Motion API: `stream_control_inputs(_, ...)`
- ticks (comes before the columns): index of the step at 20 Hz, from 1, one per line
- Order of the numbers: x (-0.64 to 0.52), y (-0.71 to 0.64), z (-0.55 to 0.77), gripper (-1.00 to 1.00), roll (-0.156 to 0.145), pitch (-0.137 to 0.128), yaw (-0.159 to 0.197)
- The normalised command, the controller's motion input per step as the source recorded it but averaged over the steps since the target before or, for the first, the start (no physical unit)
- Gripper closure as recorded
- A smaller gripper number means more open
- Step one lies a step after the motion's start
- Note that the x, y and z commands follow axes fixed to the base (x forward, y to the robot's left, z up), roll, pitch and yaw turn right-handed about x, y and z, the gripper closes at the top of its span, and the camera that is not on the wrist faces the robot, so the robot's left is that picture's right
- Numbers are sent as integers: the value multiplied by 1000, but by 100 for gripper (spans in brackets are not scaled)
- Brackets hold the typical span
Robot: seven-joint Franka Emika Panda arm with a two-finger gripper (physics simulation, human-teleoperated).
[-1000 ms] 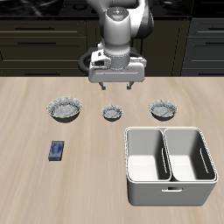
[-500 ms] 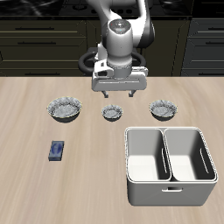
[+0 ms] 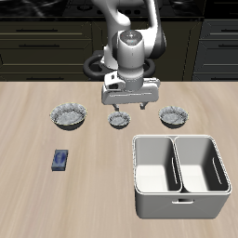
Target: Place the smallest bowl in the left side of the drainer
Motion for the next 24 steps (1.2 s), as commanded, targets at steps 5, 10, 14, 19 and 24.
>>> stream_control_inputs(5, -16, 75, -217, -100, 11, 28, -2)
stream_control_inputs(10, 24, -24, -161, -100, -10, 32, -7)
stream_control_inputs(14, 42, -35, -177, -100, -1, 27, -6)
stream_control_inputs(19, 9, 10, -182, -100, 2, 27, -3)
stream_control_inputs(24, 15, 27, -215, -100, 16, 29, -22)
